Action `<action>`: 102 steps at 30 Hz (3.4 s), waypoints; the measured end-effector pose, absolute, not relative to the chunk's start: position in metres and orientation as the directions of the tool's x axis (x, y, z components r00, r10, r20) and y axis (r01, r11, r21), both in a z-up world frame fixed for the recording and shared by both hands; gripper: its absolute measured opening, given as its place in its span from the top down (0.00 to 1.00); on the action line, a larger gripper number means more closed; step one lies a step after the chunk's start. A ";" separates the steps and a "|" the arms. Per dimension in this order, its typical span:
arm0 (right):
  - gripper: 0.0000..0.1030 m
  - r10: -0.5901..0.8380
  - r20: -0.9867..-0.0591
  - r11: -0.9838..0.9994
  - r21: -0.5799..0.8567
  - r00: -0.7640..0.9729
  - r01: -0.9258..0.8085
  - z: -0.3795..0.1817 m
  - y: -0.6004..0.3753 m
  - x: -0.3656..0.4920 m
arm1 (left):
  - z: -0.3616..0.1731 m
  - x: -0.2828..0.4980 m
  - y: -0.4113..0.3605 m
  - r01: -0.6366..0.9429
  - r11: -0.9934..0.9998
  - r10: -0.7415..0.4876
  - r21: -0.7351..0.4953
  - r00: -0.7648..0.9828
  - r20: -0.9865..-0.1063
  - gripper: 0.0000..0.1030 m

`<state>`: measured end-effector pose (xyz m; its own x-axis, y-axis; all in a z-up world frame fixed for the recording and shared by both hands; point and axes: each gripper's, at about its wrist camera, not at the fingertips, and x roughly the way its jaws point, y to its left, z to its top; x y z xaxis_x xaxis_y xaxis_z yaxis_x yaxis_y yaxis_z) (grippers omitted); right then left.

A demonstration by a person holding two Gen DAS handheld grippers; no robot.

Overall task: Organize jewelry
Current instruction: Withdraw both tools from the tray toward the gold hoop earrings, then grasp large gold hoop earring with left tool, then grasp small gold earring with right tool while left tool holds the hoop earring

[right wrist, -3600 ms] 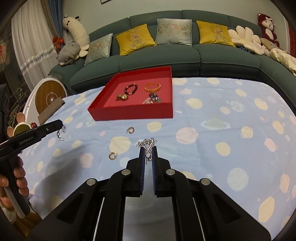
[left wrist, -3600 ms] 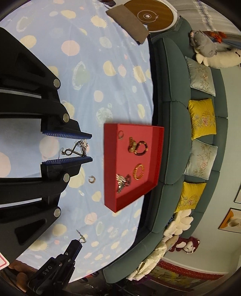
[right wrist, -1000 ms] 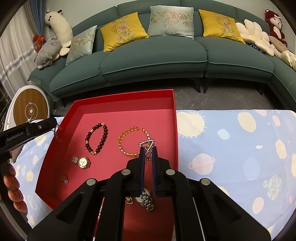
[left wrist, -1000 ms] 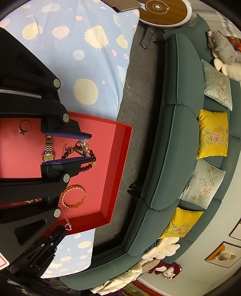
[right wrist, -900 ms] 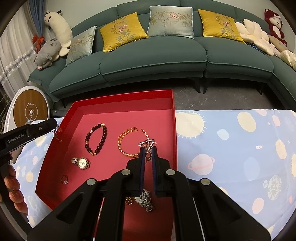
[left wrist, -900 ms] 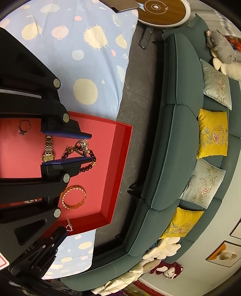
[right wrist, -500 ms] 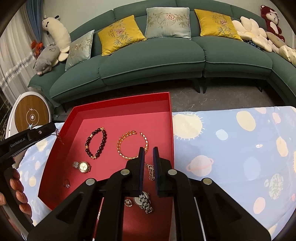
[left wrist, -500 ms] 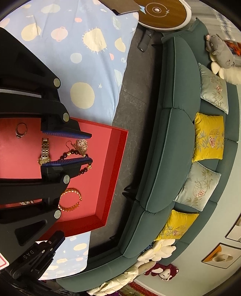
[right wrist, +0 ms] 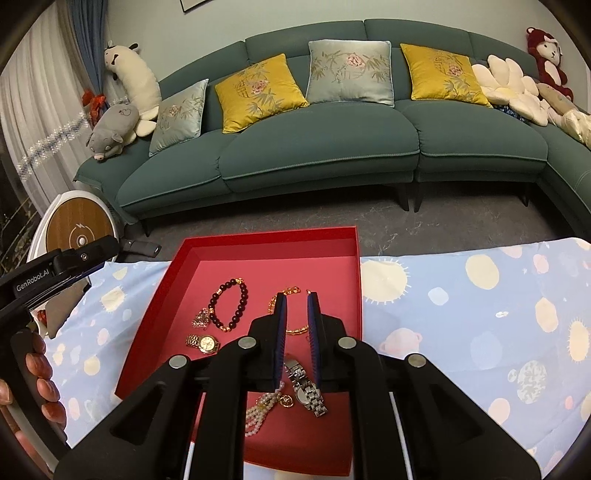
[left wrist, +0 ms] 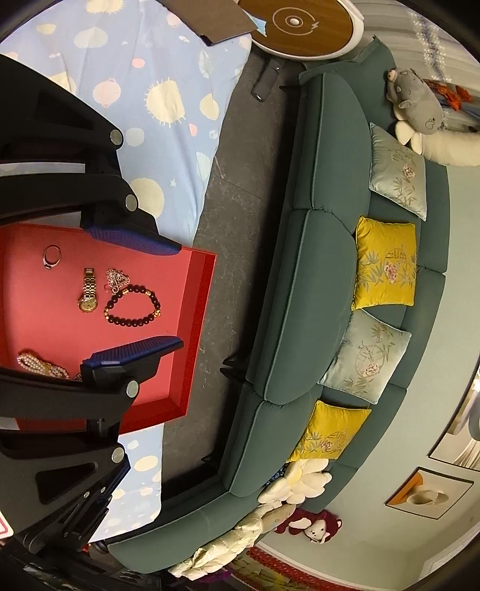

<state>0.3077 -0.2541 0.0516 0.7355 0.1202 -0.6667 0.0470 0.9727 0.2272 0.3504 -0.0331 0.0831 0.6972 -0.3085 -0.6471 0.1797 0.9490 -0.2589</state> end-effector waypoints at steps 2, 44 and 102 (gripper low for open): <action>0.89 0.117 -0.657 0.975 0.219 0.744 0.041 0.064 -0.252 0.299 | 0.094 0.341 -0.029 0.182 0.946 -0.316 -0.268 0.704 -0.637 0.58; 0.74 0.104 -0.714 0.965 0.240 0.692 0.103 0.069 -0.261 0.107 | -0.048 0.140 -0.085 0.360 0.933 -0.198 0.009 0.534 -0.822 0.37; 0.73 0.108 -0.822 0.990 0.143 0.558 0.018 -0.042 -0.130 0.221 | 0.037 0.161 0.019 0.260 0.964 -0.198 -0.049 0.586 -0.786 0.85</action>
